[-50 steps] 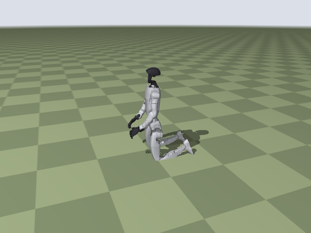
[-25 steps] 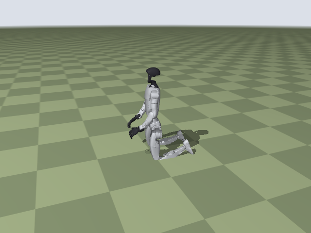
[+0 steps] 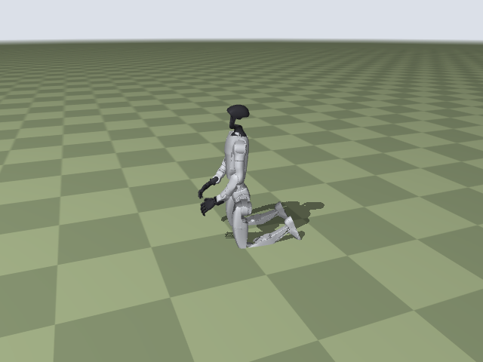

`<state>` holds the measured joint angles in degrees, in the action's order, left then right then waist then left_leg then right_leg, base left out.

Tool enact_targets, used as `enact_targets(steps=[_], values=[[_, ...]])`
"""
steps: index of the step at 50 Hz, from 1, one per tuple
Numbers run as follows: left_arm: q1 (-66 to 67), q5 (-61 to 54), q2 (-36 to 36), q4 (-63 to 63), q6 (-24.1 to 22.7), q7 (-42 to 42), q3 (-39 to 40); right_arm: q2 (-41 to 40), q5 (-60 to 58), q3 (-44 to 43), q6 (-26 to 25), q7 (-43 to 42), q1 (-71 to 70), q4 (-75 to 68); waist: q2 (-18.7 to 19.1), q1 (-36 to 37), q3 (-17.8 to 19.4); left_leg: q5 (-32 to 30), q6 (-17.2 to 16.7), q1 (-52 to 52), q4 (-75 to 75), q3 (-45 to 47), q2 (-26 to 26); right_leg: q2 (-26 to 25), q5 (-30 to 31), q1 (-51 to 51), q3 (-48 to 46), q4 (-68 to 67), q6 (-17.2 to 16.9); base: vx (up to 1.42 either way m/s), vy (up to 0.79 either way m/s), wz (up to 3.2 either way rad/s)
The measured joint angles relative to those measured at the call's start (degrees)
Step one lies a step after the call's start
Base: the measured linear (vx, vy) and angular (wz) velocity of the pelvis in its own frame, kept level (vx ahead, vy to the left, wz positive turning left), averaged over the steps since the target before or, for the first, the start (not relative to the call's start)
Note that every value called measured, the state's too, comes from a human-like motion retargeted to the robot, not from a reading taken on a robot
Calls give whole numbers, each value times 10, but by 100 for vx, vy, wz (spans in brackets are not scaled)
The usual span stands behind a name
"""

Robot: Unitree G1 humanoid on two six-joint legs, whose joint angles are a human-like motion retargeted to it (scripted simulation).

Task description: Static pose

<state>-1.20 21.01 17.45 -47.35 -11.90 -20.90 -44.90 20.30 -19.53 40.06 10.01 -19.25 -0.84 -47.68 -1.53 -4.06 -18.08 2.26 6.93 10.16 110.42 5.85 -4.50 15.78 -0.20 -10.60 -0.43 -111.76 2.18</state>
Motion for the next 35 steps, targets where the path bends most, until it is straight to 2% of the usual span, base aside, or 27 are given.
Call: enact_targets(steps=[35], values=[[-5,14,6,8,-5,-1,-18,5,2,9,2,-2,-1,4,0,-3,-6,6,10,1,1,0,-5,-1,6,-3,0,-3,-5,0,0,0]])
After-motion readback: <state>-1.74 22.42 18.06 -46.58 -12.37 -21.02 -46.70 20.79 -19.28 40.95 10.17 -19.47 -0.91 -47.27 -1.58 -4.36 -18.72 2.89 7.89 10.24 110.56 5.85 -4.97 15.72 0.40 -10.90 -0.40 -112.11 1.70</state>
